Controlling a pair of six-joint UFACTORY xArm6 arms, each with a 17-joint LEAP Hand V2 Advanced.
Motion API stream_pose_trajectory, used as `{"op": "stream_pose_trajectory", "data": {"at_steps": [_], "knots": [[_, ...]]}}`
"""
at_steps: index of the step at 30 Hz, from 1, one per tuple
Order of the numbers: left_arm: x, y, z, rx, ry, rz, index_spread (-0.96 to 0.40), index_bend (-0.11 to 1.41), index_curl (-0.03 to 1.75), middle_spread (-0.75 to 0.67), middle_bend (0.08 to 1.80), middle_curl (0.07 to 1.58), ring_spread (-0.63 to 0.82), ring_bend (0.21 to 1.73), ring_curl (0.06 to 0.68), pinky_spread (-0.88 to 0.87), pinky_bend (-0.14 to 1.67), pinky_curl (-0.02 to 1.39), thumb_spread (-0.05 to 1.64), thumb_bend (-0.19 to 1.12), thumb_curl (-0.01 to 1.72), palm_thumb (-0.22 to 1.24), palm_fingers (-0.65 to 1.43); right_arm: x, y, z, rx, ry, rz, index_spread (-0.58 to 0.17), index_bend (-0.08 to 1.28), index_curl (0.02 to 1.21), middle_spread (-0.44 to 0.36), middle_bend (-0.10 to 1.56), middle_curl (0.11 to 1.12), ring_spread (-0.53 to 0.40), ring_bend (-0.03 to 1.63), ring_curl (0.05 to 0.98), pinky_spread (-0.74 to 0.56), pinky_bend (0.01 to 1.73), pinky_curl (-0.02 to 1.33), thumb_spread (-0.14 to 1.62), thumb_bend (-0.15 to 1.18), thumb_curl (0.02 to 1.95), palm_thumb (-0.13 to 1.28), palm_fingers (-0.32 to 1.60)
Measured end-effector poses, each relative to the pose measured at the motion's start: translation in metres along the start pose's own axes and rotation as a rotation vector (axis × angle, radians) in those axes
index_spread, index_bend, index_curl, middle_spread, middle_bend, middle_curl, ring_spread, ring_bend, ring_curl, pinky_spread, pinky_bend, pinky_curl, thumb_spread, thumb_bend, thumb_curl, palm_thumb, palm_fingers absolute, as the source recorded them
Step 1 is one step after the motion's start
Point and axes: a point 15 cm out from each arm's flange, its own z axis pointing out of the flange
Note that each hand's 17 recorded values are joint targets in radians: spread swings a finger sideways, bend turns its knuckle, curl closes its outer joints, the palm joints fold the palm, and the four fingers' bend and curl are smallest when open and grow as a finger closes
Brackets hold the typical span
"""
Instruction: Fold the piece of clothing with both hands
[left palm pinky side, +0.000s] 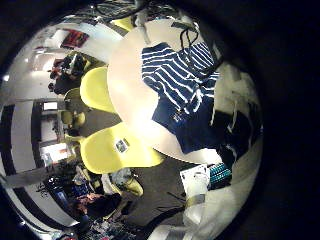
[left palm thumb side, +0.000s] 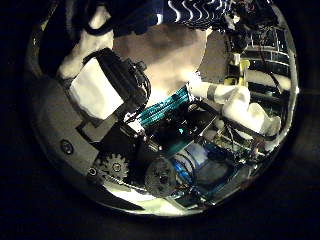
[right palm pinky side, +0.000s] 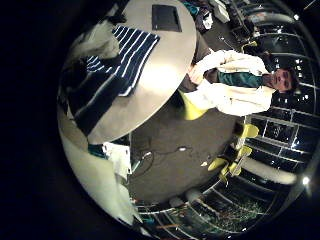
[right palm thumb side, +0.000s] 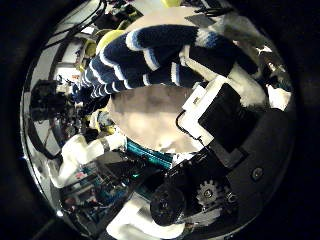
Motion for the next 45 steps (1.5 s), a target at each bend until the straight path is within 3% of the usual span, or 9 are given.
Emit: {"op": "stream_pose_trajectory", "data": {"at_steps": [10,18,19,22,25,27,33,37,45], "knots": [[-0.023,-0.094,0.036,0.003,-0.04,-0.015,-0.5,0.15,1.53,-0.67,0.81,1.23,-0.46,1.44,0.506,-0.6,1.32,0.59,1.27,-0.01,0.49,0.79,0.84,0.013,-0.102,0.073,-0.2,0.001,-0.029,-0.324,1.09,0.94,-0.186,1.3,0.92,-0.231,1.46,0.733,-0.17,1.55,0.52,1.23,-0.01,0.66,0.98,0.9],[-0.032,-0.154,0.061,-0.042,-0.07,0.0,-0.46,0.16,1.54,-0.67,0.82,1.23,-0.46,1.44,0.509,-0.6,1.29,0.6,1.25,-0.01,0.48,0.76,0.8,0.03,-0.161,0.111,-0.24,0.014,-0.016,-0.323,1.08,0.95,-0.184,1.3,0.92,-0.236,1.46,0.751,-0.18,1.51,0.58,1.23,-0.02,0.65,0.95,0.84],[-0.034,-0.159,0.066,-0.05,-0.071,-0.002,-0.46,0.16,1.54,-0.67,0.83,1.22,-0.46,1.43,0.505,-0.6,1.28,0.59,1.25,-0.02,0.48,0.74,0.77,0.032,-0.168,0.113,-0.237,0.015,-0.012,-0.326,1.05,0.94,-0.187,1.31,0.92,-0.236,1.46,0.751,-0.19,1.5,0.59,1.24,-0.02,0.64,0.94,0.82],[-0.039,-0.175,0.074,-0.057,-0.072,-0.018,-0.44,0.17,1.53,-0.66,0.82,1.2,-0.47,1.32,0.487,-0.59,1.24,0.6,1.22,-0.04,0.46,0.68,0.58,0.039,-0.189,0.125,-0.223,0.005,0.007,-0.331,0.72,0.88,-0.21,1.2,0.87,-0.244,1.5,0.741,-0.27,1.45,0.6,1.25,-0.04,0.59,0.84,0.48],[-0.045,-0.187,0.072,-0.017,-0.076,-0.05,-0.43,0.18,1.48,-0.63,0.73,1.16,-0.46,1.25,0.478,-0.58,1.21,0.61,1.21,-0.04,0.45,0.62,0.42,0.054,-0.202,0.125,-0.17,-0.02,0.047,-0.345,0.49,0.79,-0.222,1.06,0.8,-0.254,1.47,0.713,-0.3,1.38,0.58,1.26,-0.04,0.56,0.77,0.17],[-0.056,-0.198,0.067,0.034,-0.086,-0.081,-0.42,0.17,1.43,-0.58,0.58,1.11,-0.44,1.21,0.456,-0.56,1.16,0.6,1.19,-0.04,0.44,0.58,0.27,0.069,-0.212,0.121,-0.105,-0.047,0.085,-0.367,0.44,0.69,-0.192,0.84,0.71,-0.207,1.3,0.65,-0.12,1.25,0.54,1.25,-0.05,0.53,0.69,-0.13],[-0.097,-0.208,0.039,0.159,-0.122,-0.186,-0.34,0.15,1.2,-0.35,0.3,0.96,-0.26,1.1,0.418,-0.43,1.05,0.58,1.15,-0.05,0.4,0.43,0.05,0.116,-0.207,0.061,0.046,-0.054,0.165,-0.386,0.31,0.54,-0.106,0.54,0.54,-0.004,0.97,0.487,0.22,1.06,0.41,1.23,-0.03,0.47,0.58,-0.1],[-0.111,-0.2,0.016,0.188,-0.124,-0.22,-0.25,0.15,1.05,-0.15,0.21,0.85,-0.13,1.05,0.388,-0.27,0.92,0.55,1.11,-0.05,0.35,0.31,-0.01,0.124,-0.193,0.021,0.101,-0.036,0.142,-0.387,0.28,0.49,-0.085,0.49,0.49,0.042,0.88,0.429,0.32,0.93,0.35,1.23,-0.02,0.44,0.55,0.0],[-0.107,-0.182,0.006,0.17,-0.111,-0.204,-0.12,0.17,0.81,0.07,0.19,0.68,-0.01,0.96,0.341,-0.05,0.76,0.48,1.03,-0.03,0.3,0.17,0.02,0.097,-0.12,0.012,0.008,-0.067,0.044,-0.387,0.22,0.43,-0.071,0.45,0.44,0.029,0.82,0.374,0.39,0.78,0.28,1.24,-0.02,0.42,0.56,0.12]]}}
